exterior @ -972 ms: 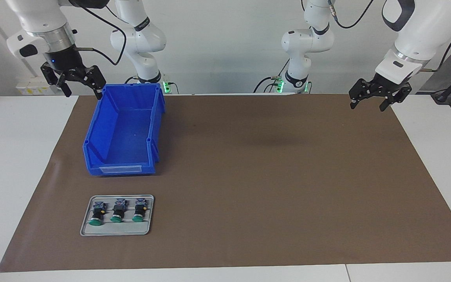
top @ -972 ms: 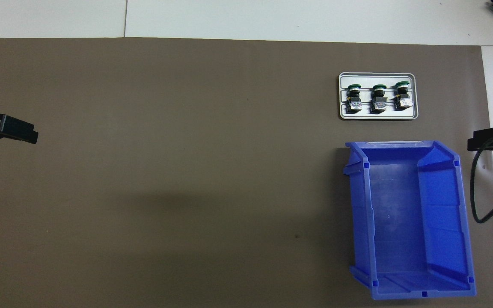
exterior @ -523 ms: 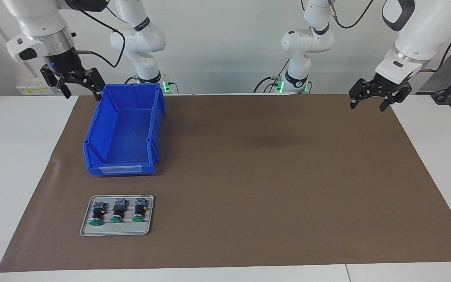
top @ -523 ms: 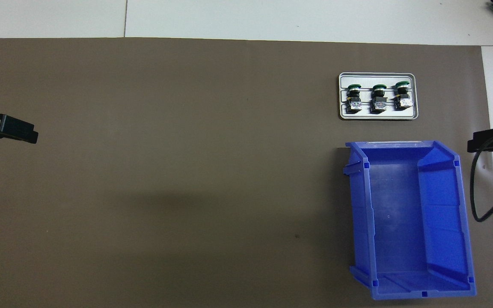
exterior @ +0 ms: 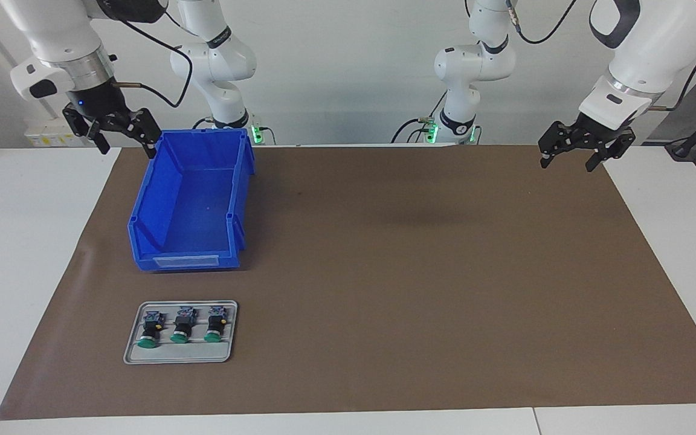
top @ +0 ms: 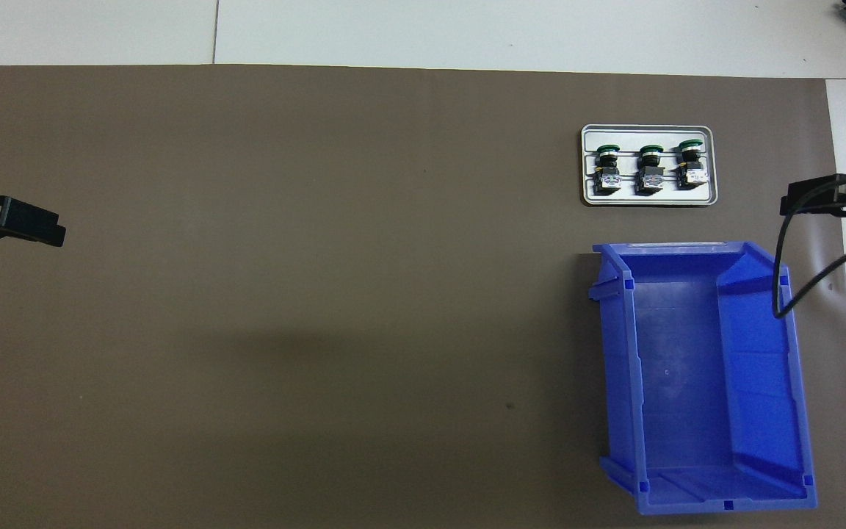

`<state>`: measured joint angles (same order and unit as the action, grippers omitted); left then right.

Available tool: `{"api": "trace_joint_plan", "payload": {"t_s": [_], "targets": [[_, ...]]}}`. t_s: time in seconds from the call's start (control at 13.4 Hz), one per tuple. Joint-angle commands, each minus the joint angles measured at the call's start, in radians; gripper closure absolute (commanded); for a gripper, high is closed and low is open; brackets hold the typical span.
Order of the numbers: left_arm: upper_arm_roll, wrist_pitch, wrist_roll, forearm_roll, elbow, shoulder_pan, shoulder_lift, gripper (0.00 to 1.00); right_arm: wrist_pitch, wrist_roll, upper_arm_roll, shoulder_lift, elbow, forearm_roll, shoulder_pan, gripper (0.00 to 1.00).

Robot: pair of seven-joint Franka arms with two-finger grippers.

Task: Place and press button with both arms
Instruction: 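Reach the right gripper to the metal tray and grasp a green-capped button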

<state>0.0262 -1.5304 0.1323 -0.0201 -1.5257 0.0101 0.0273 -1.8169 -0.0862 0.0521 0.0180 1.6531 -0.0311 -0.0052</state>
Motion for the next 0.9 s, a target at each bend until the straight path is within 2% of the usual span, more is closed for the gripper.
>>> {"api": "trace_joint_plan", "payload": {"t_s": [0.0, 0.22, 0.52, 0.82], "targets": [[-0.006, 0.012, 0.009, 0.014, -0.010, 0.010, -0.017, 0.00, -0.123, 0.017, -0.011, 0.159, -0.084, -0.001, -0.013, 0.00], [-0.006, 0.012, 0.009, 0.014, -0.010, 0.010, -0.017, 0.00, -0.275, 0.017, -0.014, 0.293, -0.111, 0.000, -0.003, 0.00], [-0.006, 0.012, 0.009, 0.014, -0.010, 0.010, -0.017, 0.00, -0.430, 0.022, -0.015, 0.410, -0.090, 0.037, 0.021, 0.00], [-0.006, 0.012, 0.009, 0.014, -0.010, 0.010, -0.017, 0.00, -0.585, 0.065, -0.015, 0.460, 0.008, 0.039, 0.025, 0.00]]}}
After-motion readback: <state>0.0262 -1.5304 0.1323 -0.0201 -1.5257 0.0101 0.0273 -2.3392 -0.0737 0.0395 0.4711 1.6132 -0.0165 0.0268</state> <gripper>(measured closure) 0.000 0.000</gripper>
